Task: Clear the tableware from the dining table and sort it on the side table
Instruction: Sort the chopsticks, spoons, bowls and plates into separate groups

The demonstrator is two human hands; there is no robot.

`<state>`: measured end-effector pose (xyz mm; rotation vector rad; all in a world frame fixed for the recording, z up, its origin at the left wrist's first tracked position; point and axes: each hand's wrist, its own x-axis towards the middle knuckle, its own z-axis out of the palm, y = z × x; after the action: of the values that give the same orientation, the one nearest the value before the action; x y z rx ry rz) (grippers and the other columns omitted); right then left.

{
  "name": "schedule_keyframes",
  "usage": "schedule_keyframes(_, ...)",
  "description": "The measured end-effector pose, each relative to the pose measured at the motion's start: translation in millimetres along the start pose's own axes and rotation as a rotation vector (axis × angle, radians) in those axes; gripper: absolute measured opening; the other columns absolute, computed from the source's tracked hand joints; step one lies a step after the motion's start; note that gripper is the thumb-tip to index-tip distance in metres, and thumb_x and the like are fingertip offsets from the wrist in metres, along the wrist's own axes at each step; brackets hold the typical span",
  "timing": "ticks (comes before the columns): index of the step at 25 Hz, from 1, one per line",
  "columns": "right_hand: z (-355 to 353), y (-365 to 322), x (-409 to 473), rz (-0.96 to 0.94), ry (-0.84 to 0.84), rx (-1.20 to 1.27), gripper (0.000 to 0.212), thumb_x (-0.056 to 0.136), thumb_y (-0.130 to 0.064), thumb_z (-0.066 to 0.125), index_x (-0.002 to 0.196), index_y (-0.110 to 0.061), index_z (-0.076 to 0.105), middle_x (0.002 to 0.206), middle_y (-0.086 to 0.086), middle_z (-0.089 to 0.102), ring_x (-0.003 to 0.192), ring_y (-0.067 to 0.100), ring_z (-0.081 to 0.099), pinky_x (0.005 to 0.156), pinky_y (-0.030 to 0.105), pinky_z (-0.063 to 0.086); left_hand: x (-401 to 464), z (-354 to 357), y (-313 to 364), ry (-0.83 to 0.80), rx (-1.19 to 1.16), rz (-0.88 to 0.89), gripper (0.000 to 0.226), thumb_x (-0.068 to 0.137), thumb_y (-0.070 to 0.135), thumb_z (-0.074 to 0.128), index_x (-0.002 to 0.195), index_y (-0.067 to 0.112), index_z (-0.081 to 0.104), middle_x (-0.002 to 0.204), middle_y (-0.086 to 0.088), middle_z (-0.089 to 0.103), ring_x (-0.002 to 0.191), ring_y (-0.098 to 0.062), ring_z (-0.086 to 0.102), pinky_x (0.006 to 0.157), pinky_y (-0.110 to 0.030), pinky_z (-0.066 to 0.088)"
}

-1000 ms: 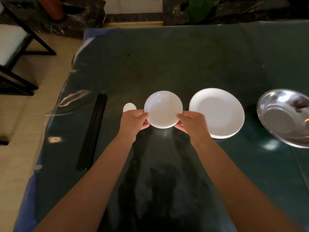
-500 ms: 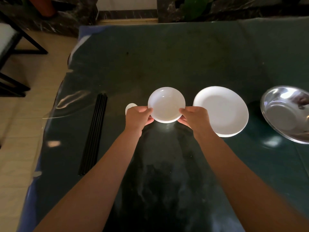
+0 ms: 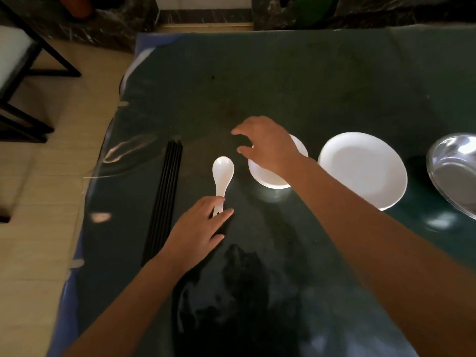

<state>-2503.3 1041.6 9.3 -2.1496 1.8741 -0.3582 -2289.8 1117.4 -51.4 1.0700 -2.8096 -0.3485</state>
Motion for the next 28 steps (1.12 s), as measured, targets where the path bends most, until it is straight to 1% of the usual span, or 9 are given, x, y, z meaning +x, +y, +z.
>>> schedule_keyframes(2,11,-6,28,-0.094,-0.187,-0.170,0.040,0.085,-0.026,0.059,0.124,-0.022,0.056,0.128,0.003,0.058,0.118,0.024,0.051,0.102,0.036,0.033,5,1,-6,-0.006,0.021,0.042,0.050,0.064,0.011,0.081,0.111,0.006,0.065,0.115,-0.014,0.061,0.108,-0.028,0.059,0.077,-0.038,0.057)
schedule_keyframes(3,17,-8,38,-0.113,-0.252,-0.194,0.038,0.084,-0.024,0.060,0.121,-0.021,0.058,0.126,0.001,0.060,0.115,0.023,0.053,0.099,0.035,0.035,6,2,-11,0.003,0.008,0.054,0.046,0.066,0.010,0.080,0.109,0.005,0.065,0.114,-0.014,0.061,0.108,-0.027,0.059,0.075,-0.037,0.058)
schedule_keyframes(5,27,-12,49,-0.098,-0.361,-0.159,0.030,0.082,-0.017,0.059,0.112,-0.020,0.064,0.116,0.001,0.066,0.102,0.022,0.059,0.080,0.031,0.043,9,2,-17,0.034,-0.029,0.083,0.037,0.070,0.006,0.077,0.105,0.004,0.067,0.112,-0.013,0.063,0.106,-0.026,0.060,0.070,-0.033,0.059)
schedule_keyframes(7,36,-14,53,-0.082,-0.417,-0.113,0.027,0.080,-0.010,0.056,0.103,-0.017,0.069,0.105,0.002,0.070,0.087,0.020,0.061,0.067,0.027,0.042,12,1,-21,0.051,-0.032,0.120,0.032,0.070,0.006,0.076,0.101,0.004,0.068,0.109,-0.013,0.065,0.103,-0.025,0.062,0.067,-0.030,0.059)
schedule_keyframes(12,47,-8,69,-0.034,-0.353,0.016,0.031,0.080,-0.003,0.053,0.105,-0.014,0.068,0.109,0.004,0.068,0.097,0.022,0.062,0.074,0.025,0.044,28,-2,-36,0.034,-0.033,0.112,0.032,0.072,0.007,0.074,0.103,0.005,0.068,0.111,-0.012,0.064,0.105,-0.025,0.061,0.061,-0.028,0.058)
schedule_keyframes(17,50,1,90,0.012,-0.276,0.032,0.027,0.080,-0.002,0.054,0.101,-0.011,0.068,0.105,0.005,0.067,0.086,0.017,0.057,0.069,0.024,0.039,49,-1,-54,0.055,-0.032,0.106,0.033,0.073,0.006,0.073,0.105,0.004,0.066,0.113,-0.013,0.063,0.107,-0.027,0.059,0.061,-0.033,0.059)
schedule_keyframes(23,52,4,98,0.026,-0.261,0.032,0.027,0.081,-0.002,0.054,0.101,-0.012,0.068,0.105,0.005,0.069,0.091,0.022,0.061,0.072,0.027,0.046,58,4,-59,0.099,-0.067,0.105,0.036,0.075,0.006,0.071,0.110,0.003,0.064,0.115,-0.016,0.062,0.108,-0.030,0.058,0.063,-0.037,0.059)
schedule_keyframes(26,49,3,94,0.050,-0.276,-0.026,0.028,0.084,-0.008,0.054,0.109,-0.012,0.064,0.111,0.007,0.065,0.097,0.025,0.060,0.082,0.035,0.051,50,-1,-58,0.105,-0.087,0.094,0.050,0.079,0.015,0.069,0.126,0.007,0.054,0.126,-0.016,0.055,0.114,-0.027,0.055,0.077,-0.036,0.058)
schedule_keyframes(28,44,-5,85,0.093,-0.182,-0.078,0.032,0.086,-0.015,0.055,0.117,-0.014,0.059,0.116,0.009,0.062,0.105,0.028,0.057,0.086,0.037,0.050,27,-8,-65,0.113,-0.079,0.083,0.056,0.082,0.026,0.064,0.133,0.011,0.045,0.134,-0.015,0.050,0.121,-0.025,0.050,0.093,-0.032,0.048)
